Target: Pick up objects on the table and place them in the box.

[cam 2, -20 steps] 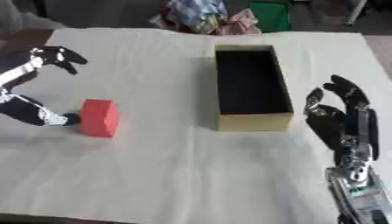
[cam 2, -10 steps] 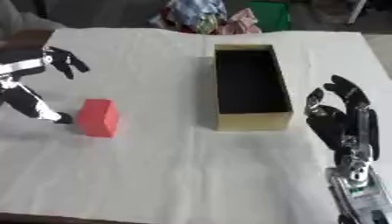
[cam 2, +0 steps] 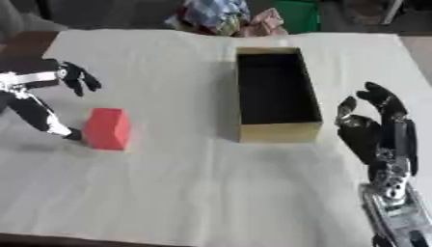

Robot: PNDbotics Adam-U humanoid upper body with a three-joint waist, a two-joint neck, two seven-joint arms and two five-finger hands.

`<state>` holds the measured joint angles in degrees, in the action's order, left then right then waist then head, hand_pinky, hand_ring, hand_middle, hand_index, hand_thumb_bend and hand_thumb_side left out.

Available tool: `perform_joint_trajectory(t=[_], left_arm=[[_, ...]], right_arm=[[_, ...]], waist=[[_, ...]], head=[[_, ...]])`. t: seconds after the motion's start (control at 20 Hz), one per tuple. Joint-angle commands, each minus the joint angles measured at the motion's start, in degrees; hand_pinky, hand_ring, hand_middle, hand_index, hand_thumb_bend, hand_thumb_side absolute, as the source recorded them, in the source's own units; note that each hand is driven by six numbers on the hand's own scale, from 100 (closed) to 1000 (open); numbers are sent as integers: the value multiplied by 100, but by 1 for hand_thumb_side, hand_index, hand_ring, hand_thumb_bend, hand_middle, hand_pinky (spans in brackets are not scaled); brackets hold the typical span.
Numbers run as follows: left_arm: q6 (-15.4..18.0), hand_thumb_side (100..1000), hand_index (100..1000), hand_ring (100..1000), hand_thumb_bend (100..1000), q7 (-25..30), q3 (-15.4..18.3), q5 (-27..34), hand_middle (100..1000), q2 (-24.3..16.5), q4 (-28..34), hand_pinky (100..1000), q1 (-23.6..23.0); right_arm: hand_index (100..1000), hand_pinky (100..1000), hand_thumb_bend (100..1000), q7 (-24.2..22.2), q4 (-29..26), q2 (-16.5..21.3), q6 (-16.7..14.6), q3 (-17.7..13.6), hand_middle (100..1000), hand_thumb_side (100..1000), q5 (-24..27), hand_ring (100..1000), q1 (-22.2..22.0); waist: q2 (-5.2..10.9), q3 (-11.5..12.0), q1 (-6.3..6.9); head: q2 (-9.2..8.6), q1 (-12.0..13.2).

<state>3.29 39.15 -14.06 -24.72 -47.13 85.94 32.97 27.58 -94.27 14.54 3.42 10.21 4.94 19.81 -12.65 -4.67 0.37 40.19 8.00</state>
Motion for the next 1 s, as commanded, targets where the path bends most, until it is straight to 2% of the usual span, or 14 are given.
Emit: perform_joint_trajectory(t=[0.05,0.65,0.85,1.0], left_arm=[[50,213,876,704,667,48,-6,-53,751,-33,-100,819,138],[85,211,847,677,631,-80,-75,-238,712,425,-638,821,297],[117,207,813,641,597,-145,-88,-260,642,554,-807,819,346],[123,202,748,613,542,-263,-93,-211,543,612,-842,816,374]], right_arm=[[818,653,100,-20,-57,94,-4,-13,699,100,-1,932,70],[818,653,100,-25,-48,66,-13,-6,699,100,15,932,81],[818,653,100,-23,-42,63,-19,-7,699,100,23,932,79],[818,653,100,-23,-41,59,-24,-7,699,100,25,932,79]], waist=[[101,-3,6],[62,-46,-2],[49,-55,-1],[44,-59,-2]], head=[[14,15],[-18,38],[-18,37],[-20,31]])
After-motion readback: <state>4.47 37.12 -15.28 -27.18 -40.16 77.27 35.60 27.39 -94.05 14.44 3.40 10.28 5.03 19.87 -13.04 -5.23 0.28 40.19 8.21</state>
